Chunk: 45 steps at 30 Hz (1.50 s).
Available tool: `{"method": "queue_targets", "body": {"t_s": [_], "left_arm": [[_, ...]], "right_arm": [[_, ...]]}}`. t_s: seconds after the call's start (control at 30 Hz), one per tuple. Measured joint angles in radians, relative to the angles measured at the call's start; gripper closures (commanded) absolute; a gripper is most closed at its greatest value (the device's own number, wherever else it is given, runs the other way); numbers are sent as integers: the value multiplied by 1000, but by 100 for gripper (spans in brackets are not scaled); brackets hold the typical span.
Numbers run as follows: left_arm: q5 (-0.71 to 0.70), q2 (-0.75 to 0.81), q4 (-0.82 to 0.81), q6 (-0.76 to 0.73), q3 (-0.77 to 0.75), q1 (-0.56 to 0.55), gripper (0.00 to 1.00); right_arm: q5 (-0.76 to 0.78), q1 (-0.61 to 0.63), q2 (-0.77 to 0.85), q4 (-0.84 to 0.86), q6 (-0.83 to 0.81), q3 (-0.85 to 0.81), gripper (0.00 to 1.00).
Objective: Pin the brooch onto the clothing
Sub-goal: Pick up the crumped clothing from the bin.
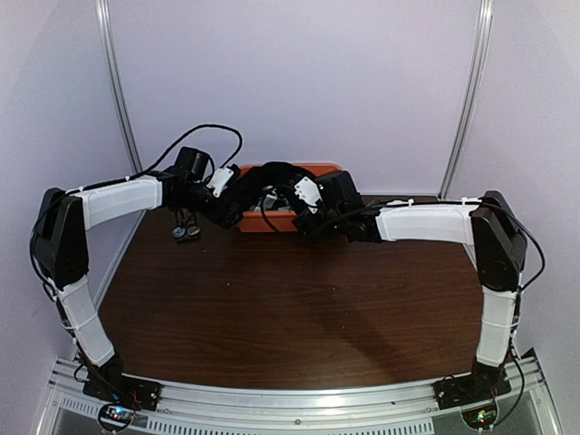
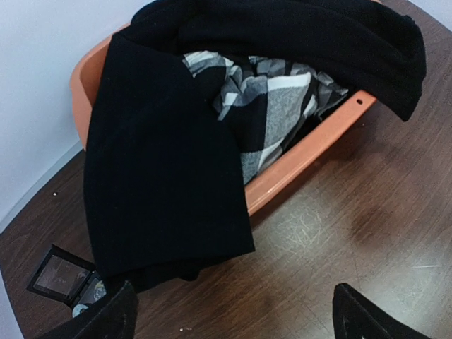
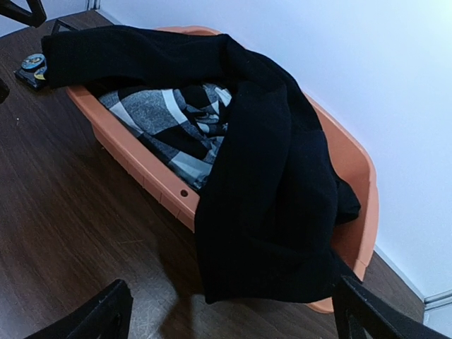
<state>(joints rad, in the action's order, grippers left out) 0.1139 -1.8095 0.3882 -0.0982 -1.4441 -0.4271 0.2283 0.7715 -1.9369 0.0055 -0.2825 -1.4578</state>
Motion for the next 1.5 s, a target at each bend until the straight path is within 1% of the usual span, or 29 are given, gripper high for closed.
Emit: {"method": "queue_targets", "body": {"t_s": [0.17, 0.3, 0.37, 0.43, 0.53, 0.6, 0.67, 0.73, 0.77, 0.83, 0.9, 0.97, 1.0, 1.13, 1.37, 1.5], "left_arm": [[-10, -77, -1, -24, -29, 0, 5], [-33, -119, -3, -27, -61, 0, 16], [-48, -129, -5, -27, -70, 0, 27], [-61, -134, -13, -21, -77, 0, 34], [-74, -139, -23, -22, -93, 0, 47], [-77, -140, -26, -21, -102, 0, 49], [-77, -140, -36, -21, -107, 0, 56], [-77, -140, -43, -19, -108, 0, 61], [-76, -140, -44, -19, -108, 0, 67], [-76, -140, -47, -14, -108, 0, 76], [-76, -140, -50, -13, -108, 0, 89], [-73, -141, -51, -8, -108, 0, 99], [-72, -142, -52, -6, -109, 0, 100], [-71, -150, -51, 0, -113, 0, 100], [-78, -151, -52, 34, -119, 8, 100], [-101, -117, -50, 68, -119, 23, 100]], "right_arm": [[-2, -11, -100, 6, 33, -58, 5], [-18, -39, -134, 7, 76, -85, 10], [-24, -55, -145, 10, 92, -104, 13], [-24, -67, -158, 14, 109, -127, 15], [-25, -82, -180, 21, 128, -156, 24], [-27, -85, -193, 21, 135, -173, 32], [-31, -84, -208, 21, 141, -188, 40], [-35, -84, -219, 21, 149, -200, 45], [-38, -84, -224, 21, 154, -203, 46], [-42, -84, -230, 21, 157, -205, 51], [-45, -84, -233, 20, 161, -208, 57], [-47, -84, -240, 16, 163, -218, 67], [-49, -85, -245, 13, 165, -227, 75], [-51, -89, -254, 12, 184, -243, 100], [-50, -98, -253, -5, 200, -247, 100], [-44, -100, -228, -35, 198, -247, 100]]}}
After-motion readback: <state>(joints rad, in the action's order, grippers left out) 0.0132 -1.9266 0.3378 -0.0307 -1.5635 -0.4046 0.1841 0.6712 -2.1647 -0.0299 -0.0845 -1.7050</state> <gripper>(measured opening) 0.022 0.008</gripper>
